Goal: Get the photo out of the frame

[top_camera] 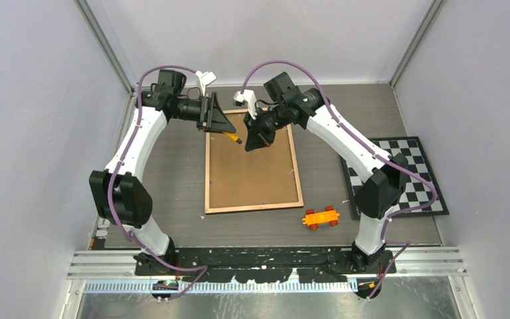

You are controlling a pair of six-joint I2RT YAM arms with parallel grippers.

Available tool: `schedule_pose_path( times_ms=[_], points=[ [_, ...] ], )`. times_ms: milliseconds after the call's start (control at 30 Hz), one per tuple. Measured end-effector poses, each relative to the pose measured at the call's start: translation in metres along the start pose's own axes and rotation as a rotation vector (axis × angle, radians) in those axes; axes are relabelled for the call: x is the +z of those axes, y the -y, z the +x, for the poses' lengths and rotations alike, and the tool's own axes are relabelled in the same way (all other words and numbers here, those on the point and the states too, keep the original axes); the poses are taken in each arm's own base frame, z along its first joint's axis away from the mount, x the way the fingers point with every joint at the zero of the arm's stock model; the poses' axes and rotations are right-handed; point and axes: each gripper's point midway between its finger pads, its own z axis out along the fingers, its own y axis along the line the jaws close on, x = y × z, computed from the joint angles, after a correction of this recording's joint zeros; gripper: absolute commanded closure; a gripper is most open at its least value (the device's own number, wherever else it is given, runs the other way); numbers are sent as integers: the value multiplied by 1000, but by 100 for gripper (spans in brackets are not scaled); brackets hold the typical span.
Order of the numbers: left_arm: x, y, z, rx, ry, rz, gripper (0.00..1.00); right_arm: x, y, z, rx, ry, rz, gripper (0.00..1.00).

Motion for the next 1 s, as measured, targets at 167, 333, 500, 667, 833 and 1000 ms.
schedule_pose_path(
  times_ms=[167,333,500,667,833,1000],
  points=[
    [4,2,4,-4,-14,26,49,0,1,0,-2,-1,2,99],
    [6,4,6,-1,-22,38,54,0,1,1,-10,-3,2,99],
    [9,3,10,-7,-34,41,64,-1,0,1,-11,-5,0,99],
    [15,-2,17,-28,-49,42,72,-2,-2,3,-5,-14,-7,99],
    [19,-5,20,-48,-53,48,68,-3,-3,2,-12,-15,-11,99],
    [22,-4,21,-53,-56,55,61,-6,-5,4,-24,-26,-18,99]
  ],
)
